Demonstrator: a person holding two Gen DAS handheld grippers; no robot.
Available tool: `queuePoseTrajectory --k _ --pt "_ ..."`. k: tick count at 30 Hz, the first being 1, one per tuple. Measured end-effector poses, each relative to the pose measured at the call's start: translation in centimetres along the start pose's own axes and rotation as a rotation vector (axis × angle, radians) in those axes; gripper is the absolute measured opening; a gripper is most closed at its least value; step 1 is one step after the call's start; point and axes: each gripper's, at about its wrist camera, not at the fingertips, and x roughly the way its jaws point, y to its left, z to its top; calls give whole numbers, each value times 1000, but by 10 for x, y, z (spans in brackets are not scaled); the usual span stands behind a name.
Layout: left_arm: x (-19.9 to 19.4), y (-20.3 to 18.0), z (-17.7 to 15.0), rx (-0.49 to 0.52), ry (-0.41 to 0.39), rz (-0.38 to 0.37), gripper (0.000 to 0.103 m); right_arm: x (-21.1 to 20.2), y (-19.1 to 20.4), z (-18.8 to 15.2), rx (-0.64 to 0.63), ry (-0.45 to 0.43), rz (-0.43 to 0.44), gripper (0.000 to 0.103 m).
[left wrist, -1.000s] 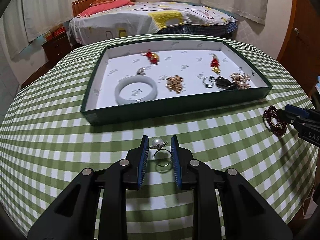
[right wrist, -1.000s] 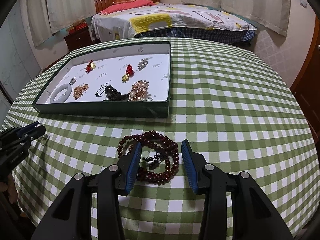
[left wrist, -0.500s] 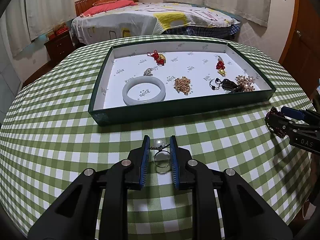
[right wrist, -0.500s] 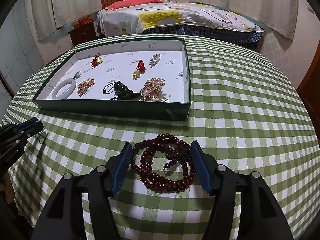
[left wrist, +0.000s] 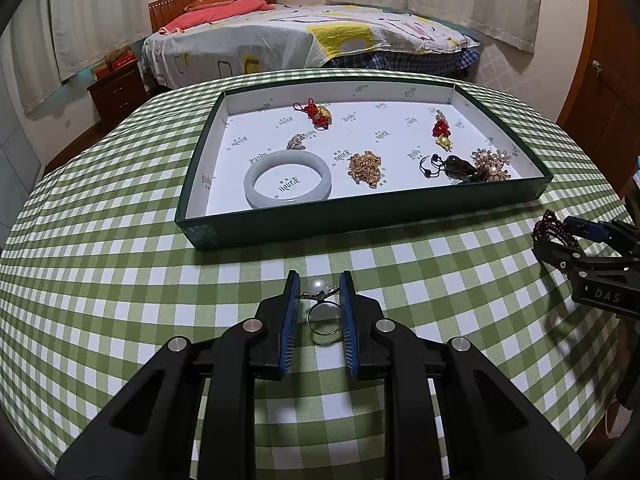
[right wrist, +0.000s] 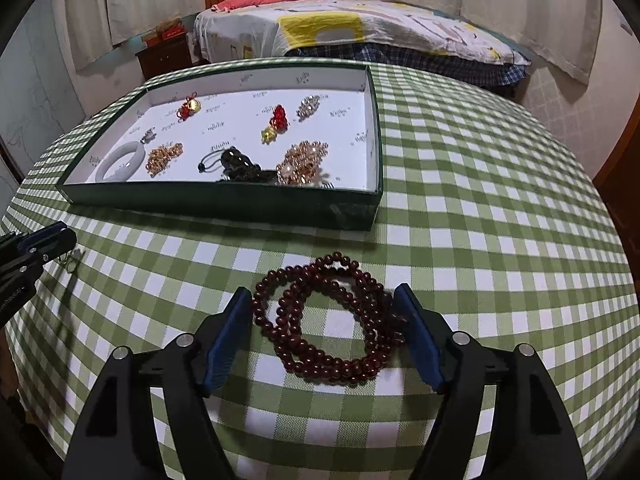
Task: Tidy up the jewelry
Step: 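Lower the right tool onto the dark red bead strand and close on it, then carry the pearl ring with the left tool while the right carries the bead strand into the box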
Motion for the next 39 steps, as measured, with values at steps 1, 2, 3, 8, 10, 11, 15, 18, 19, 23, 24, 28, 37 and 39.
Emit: queuePoseTrajectory --k 1,2,3,8,10,11,15,18,19,23,24,28,37,39 --pt "0 0 0 0 1 -1 20 0 -1 0 7 -1 -2 71" --pt "0 0 0 -1 1 -1 20 -1 -2 0 8 -3 -4 71" --pt "0 0 0 -1 1 -1 20 0 -2 1 8 -4 -7 71" --pt "2 1 -1 -5 7 -3 20 1 -2 -1 12 -9 -5 70" --pt "3 2 -2 -7 7 -4 20 0 -2 -1 16 -14 -1 64" --pt "3 2 -2 -7 7 -4 20 0 -2 -1 15 -18 3 60" --pt "3 3 -2 -8 8 -6 20 -3 0 -2 12 -22 19 41" --pt "3 4 -2 -9 8 -5 20 -5 1 -3 15 -24 37 28" --pt "3 4 -2 -9 8 -5 20 -5 2 -3 12 -22 41 25" --pt "1 8 -2 -12 5 -3 20 -6 6 -4 1 -24 40 20" --pt "1 9 -2 -12 2 -3 20 -6 6 -4 -1 -25 38 20" --pt "-1 12 -1 -16 -3 -5 20 -7 8 -4 -3 -26 36 20" --pt "-18 12 4 -17 -44 -20 20 -31 16 2 -8 -81 39 20" --pt "-26 11 7 -17 -60 -25 20 -41 18 6 -9 -108 42 20"
